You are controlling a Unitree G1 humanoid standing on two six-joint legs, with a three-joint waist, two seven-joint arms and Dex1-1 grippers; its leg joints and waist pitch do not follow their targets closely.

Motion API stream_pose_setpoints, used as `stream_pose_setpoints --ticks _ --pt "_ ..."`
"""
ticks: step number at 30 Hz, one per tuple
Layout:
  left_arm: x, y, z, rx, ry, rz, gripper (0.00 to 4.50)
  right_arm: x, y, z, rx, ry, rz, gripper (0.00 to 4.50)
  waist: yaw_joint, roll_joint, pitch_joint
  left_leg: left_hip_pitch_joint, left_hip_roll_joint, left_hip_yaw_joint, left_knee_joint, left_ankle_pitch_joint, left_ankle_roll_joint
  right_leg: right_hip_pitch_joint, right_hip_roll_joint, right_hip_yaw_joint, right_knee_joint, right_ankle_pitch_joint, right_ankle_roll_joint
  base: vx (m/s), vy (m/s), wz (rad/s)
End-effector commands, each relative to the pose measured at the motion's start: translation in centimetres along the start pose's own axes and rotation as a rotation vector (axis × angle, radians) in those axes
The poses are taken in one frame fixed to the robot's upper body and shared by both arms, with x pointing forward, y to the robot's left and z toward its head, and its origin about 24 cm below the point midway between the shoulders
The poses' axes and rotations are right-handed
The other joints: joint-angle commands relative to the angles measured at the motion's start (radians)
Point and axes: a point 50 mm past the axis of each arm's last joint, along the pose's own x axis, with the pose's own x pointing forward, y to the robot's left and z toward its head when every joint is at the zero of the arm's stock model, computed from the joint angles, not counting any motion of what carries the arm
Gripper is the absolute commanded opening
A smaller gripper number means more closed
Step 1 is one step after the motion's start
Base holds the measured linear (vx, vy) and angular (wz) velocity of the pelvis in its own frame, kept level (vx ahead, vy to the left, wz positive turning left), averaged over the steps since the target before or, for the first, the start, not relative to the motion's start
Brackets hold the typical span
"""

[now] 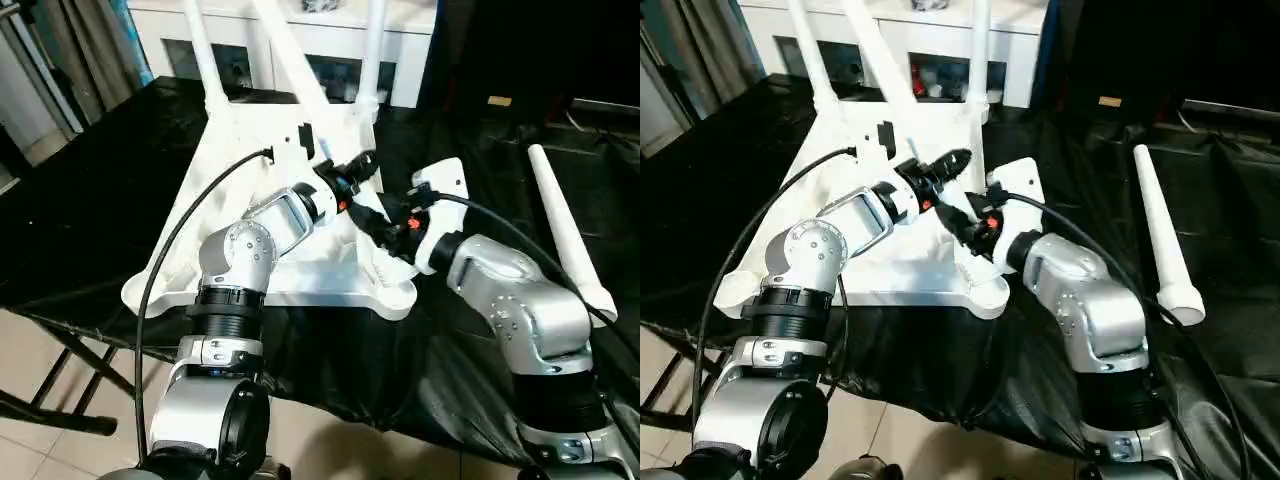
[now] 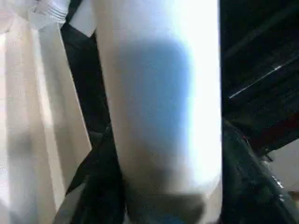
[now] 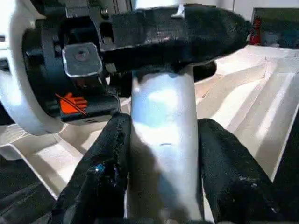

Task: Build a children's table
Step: Pick table leg

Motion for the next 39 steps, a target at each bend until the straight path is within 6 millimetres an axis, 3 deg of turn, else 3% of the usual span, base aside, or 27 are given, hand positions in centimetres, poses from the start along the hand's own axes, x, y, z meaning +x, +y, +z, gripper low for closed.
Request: stream_pose_setpoints --ticks 1,5,6,7,9,15,16,17,18,19,20,21,23,26,31,32,39 --pt "0.4 -0.6 0.1 0.001 -0.023 0.006 2.27 0.0 0.8 1.1 -0.051 -0.062 0.016 1.83 -0.006 -0.004 -0.08 0.024 0.078 -0.039 -0.065 -0.114 0.043 0.06 -0.099 0.07 -0.074 -0.155 -0.126 0.0 0.0 0.0" --pt "0.4 -0.7 0.4 0.003 -0.045 -0.002 2.12 0.0 0.8 1.1 -0.042 -0.074 0.017 1.83 -0.008 -0.004 -0.081 0.022 0.078 -0.04 -0.065 -0.112 0.041 0.062 -0.099 0.069 -0.072 -0.155 -0.124 0.0 0.0 0.0" --pt "0.4 -0.7 0.4 0.003 -0.045 -0.002 2.05 0.0 0.8 1.1 -0.042 -0.074 0.017 2.38 -0.008 -0.003 -0.081 0.023 0.078 -0.04 -0.065 -0.115 0.042 0.061 -0.099 0.07 -0.073 -0.157 -0.124 0.0 0.0 0.0" --pt "0.4 -0.7 0.4 0.01 -0.049 -0.009 2.02 0.0 0.8 1.1 -0.032 -0.078 0.015 2.52 -0.008 -0.004 -0.081 0.023 0.078 -0.04 -0.065 -0.113 0.043 0.061 -0.099 0.07 -0.073 -0.155 -0.124 0.0 0.0 0.0" --pt "0.1 -1.5 0.5 0.058 -0.033 -0.12 1.99 -0.4 0.5 1.3 0.014 -0.08 0.054 2.73 -0.008 -0.011 -0.081 0.022 0.077 -0.038 -0.064 -0.103 0.05 0.063 -0.1 0.071 -0.071 -0.153 -0.123 0.0 0.0 0.0" --pt "-0.3 -1.9 0.9 0.115 -0.003 -0.249 1.92 -1.5 -0.4 1.2 0.099 -0.047 0.184 3.29 -0.001 -0.009 -0.083 0.022 0.079 -0.037 -0.061 -0.083 0.075 0.065 -0.102 0.072 -0.065 -0.122 -0.139 0.0 0.0 0.0" --pt "-0.6 -1.9 1.0 0.128 0.018 -0.306 1.91 -2.2 -1.0 0.9 0.116 -0.02 0.237 3.35 -0.002 -0.016 -0.082 0.022 0.078 -0.036 -0.061 -0.082 0.077 0.065 -0.101 0.071 -0.067 -0.125 -0.14 0.0 0.0 0.0" --pt "-1.0 -2.1 1.1 0.146 0.041 -0.408 1.91 -2.7 -1.6 0.7 0.166 0.001 0.293 3.38 0.001 -0.016 -0.083 0.022 0.077 -0.035 -0.06 -0.08 0.078 0.067 -0.103 0.072 -0.066 -0.14 -0.137 0.0 0.0 0.0" --pt "-1.0 -2.1 1.1 0.146 0.041 -0.408 1.91 -2.7 -1.6 0.7 0.166 0.001 0.293 3.38 0.001 -0.016 -0.082 0.022 0.073 -0.033 -0.059 -0.083 0.086 0.067 -0.103 0.071 -0.069 -0.155 -0.138 0.0 0.0 0.0" --pt "-1.9 -2.6 1.1 0.164 0.103 -0.58 1.91 -3.2 -2.2 0.8 0.214 0.022 0.372 3.38 0.003 -0.012 -0.082 0.021 0.074 -0.034 -0.059 -0.079 0.085 0.065 -0.103 0.071 -0.069 -0.17 -0.138 0.0 0.0 0.0" --pt "-1.9 -2.6 1.1 0.164 0.103 -0.58 1.9 -3.2 -2.2 0.8 0.214 0.022 0.372 3.38 0.002 -0.013 -0.083 0.019 0.076 -0.034 -0.059 -0.072 0.085 0.069 -0.103 0.07 -0.066 -0.175 -0.14 0.0 0.0 0.0" --pt "-2.4 -2.9 1.1 0.175 0.126 -0.646 1.9 -3.3 -2.2 0.9 0.229 0.03 0.411 3.38 0.003 -0.011 -0.082 0.022 0.078 -0.035 -0.058 -0.07 0.083 0.063 -0.101 0.069 -0.066 -0.163 -0.147 0.0 0.0 0.0" --pt "-3.2 -3.7 1.4 0.161 0.153 -0.779 1.9 -3.3 -2.2 0.9 0.239 0.058 0.477 3.38 0.003 -0.012 -0.085 0.021 0.08 -0.035 -0.056 -0.062 0.084 0.065 -0.103 0.067 -0.058 -0.141 -0.165 0.0 0.0 0.0" --pt "-3.4 -4.0 1.5 0.158 0.167 -0.821 1.9 -3.2 -2.1 0.8 0.24 0.076 0.503 3.38 0.005 -0.011 -0.084 0.023 0.082 -0.033 -0.055 -0.068 0.078 0.063 -0.103 0.068 -0.058 -0.146 -0.179 0.0 0.0 0.0" --pt "-4.1 -5.0 1.7 0.138 0.197 -0.965 1.9 -3.4 -1.1 0.2 0.229 0.162 0.65 3.38 0.012 -0.016 -0.081 0.026 0.082 -0.03 -0.057 -0.096 0.06 0.062 -0.104 0.069 -0.065 -0.216 -0.163 0.0 0.0 0.0" --pt "-4.2 -5.1 1.6 0.138 0.2 -0.986 1.9 -3.5 -0.9 0.1 0.235 0.174 0.673 3.11 0.012 -0.015 -0.081 0.025 0.083 -0.032 -0.057 -0.095 0.061 0.062 -0.103 0.07 -0.065 -0.217 -0.161 0.0 0.0 0.0" --pt "-4.6 -5.1 1.7 0.129 0.215 -1.03 1.89 -3.5 -0.4 -0.5 0.24 0.228 0.739 2.6 0.012 -0.024 -0.081 0.022 0.08 -0.032 -0.057 -0.086 0.057 0.063 -0.104 0.07 -0.066 -0.236 -0.144 0.0 0.0 0.0"
